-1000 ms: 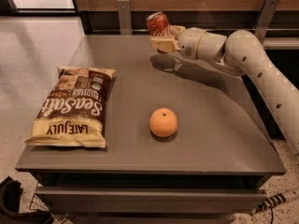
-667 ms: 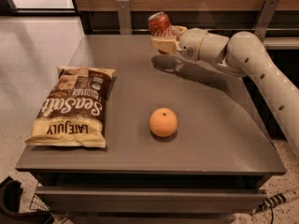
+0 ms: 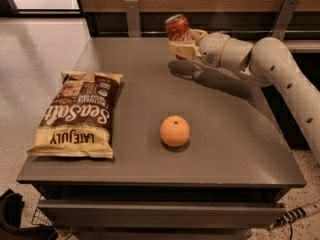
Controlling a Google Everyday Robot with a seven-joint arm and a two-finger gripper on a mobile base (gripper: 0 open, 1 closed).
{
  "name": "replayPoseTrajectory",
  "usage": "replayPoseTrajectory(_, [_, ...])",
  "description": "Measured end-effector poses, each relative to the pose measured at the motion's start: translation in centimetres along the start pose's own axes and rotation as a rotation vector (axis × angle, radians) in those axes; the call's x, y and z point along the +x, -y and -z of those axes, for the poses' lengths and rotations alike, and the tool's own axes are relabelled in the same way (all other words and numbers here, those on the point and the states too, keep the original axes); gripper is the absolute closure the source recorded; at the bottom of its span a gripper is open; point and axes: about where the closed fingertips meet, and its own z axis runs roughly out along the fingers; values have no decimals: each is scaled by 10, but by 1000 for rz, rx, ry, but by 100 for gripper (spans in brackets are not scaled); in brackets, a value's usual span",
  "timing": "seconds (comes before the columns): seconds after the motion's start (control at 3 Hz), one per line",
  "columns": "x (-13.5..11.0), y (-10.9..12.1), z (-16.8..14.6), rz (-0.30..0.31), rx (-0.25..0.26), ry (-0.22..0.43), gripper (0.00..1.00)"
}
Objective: Place coke can upright
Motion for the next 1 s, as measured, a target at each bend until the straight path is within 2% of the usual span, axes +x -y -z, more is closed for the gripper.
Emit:
replayPoseTrajectory(0.33, [12,16,22,-14,-30,9,100])
replayPoseTrajectory(1.0, [30,22,29,-34,-39,37,100])
